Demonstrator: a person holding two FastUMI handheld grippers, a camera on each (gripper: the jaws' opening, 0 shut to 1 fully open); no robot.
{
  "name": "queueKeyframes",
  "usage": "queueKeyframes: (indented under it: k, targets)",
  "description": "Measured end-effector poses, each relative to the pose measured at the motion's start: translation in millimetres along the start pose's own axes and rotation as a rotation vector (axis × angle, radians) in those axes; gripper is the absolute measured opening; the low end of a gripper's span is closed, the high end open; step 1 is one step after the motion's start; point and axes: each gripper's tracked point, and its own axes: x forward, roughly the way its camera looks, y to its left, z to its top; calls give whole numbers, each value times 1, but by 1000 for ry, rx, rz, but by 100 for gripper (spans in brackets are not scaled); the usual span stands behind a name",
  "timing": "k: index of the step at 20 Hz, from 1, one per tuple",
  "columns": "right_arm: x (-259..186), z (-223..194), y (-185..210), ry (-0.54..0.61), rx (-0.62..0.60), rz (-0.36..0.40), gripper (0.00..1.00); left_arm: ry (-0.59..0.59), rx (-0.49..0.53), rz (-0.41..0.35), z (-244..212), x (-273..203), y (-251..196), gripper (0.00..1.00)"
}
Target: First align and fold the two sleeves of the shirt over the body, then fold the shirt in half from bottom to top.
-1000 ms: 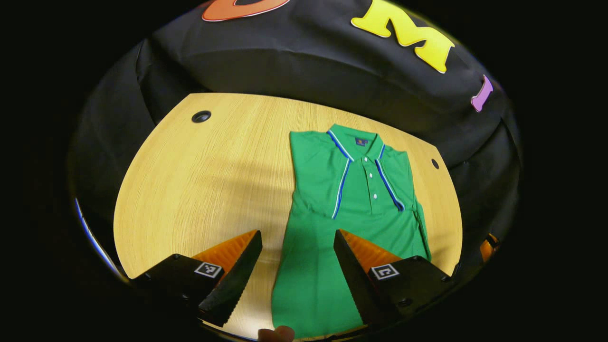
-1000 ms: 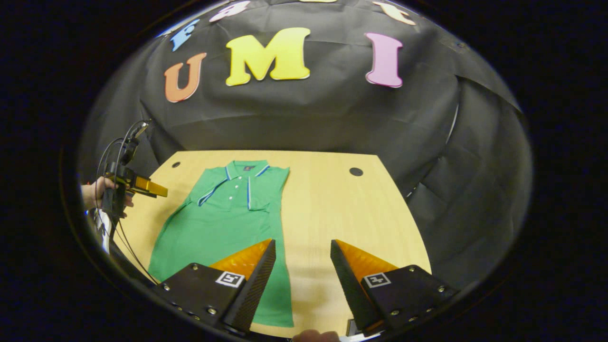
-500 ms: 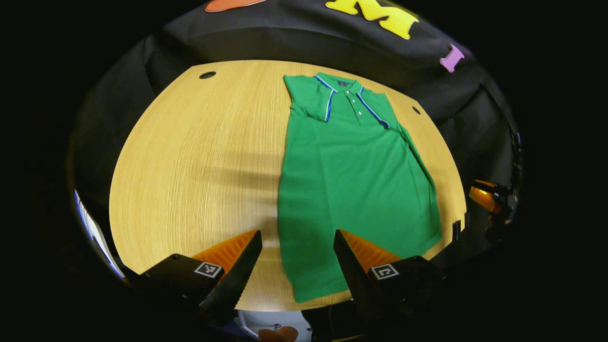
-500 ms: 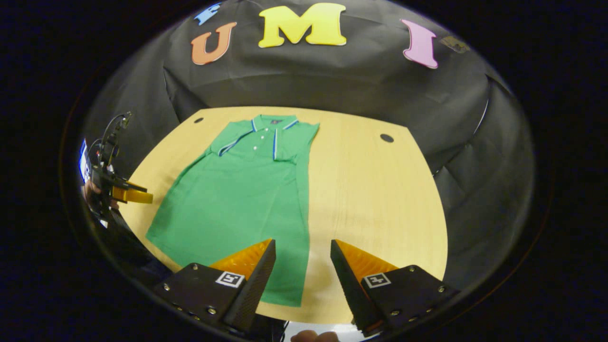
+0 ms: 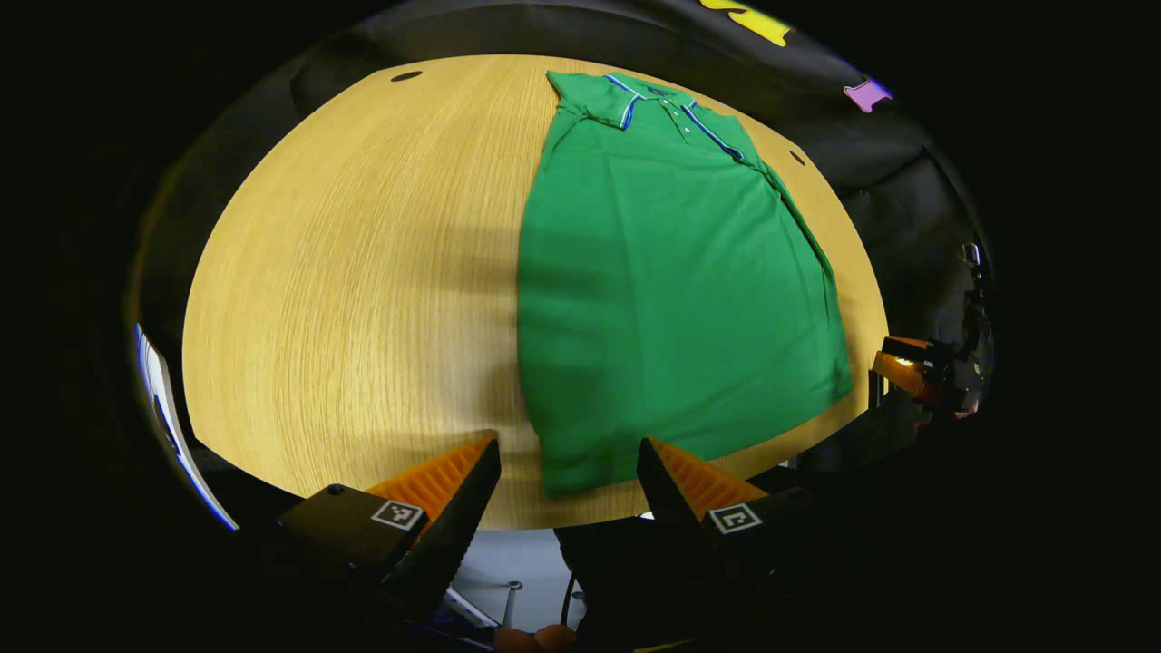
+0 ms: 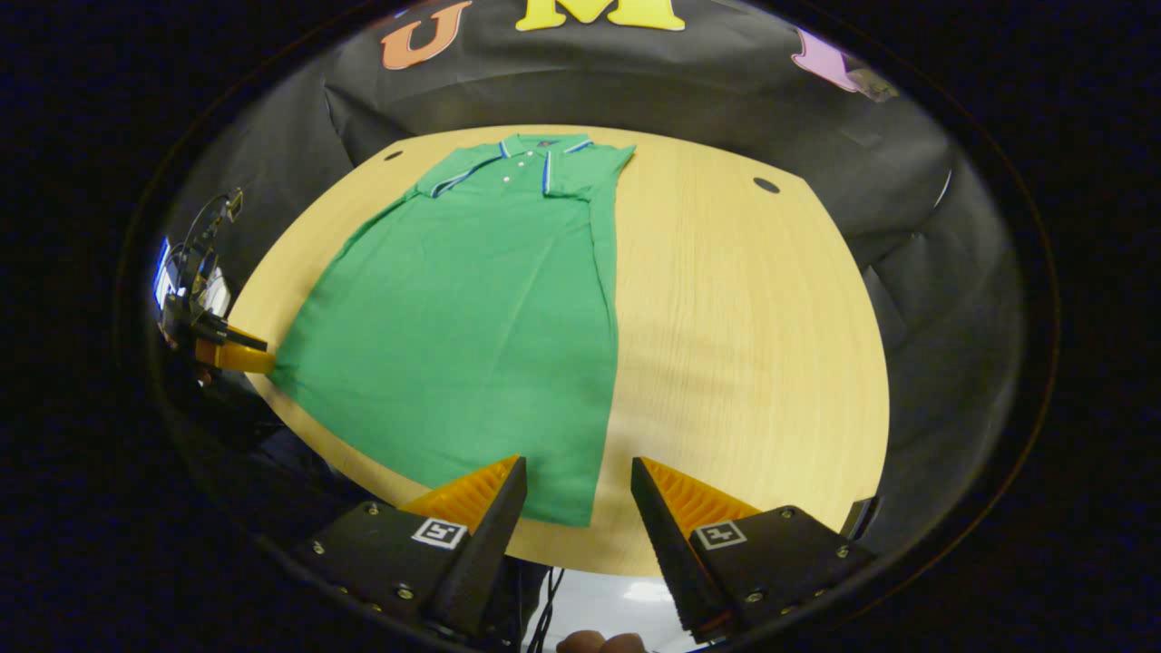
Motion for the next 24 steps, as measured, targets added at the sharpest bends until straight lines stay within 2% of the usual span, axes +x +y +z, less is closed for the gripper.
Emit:
queueKeyframes:
  k: [8, 13, 16, 22, 24]
  targets:
    - [19, -20, 4, 83, 1, 16, 76, 66, -13, 40, -10, 5, 0, 98]
    - [32, -26, 14, 123, -45, 32, 76, 105, 1, 59, -12, 13, -2, 98]
    - [38, -32, 21, 140, -71, 35, 76, 119, 2, 92, -14, 15, -3, 99]
    - [38, -37, 22, 155, -63, 32, 75, 153, 90, 178, -14, 22, 1, 97]
    - [38, -39, 21, 153, -58, 33, 80, 156, 104, 203, -13, 23, 4, 98]
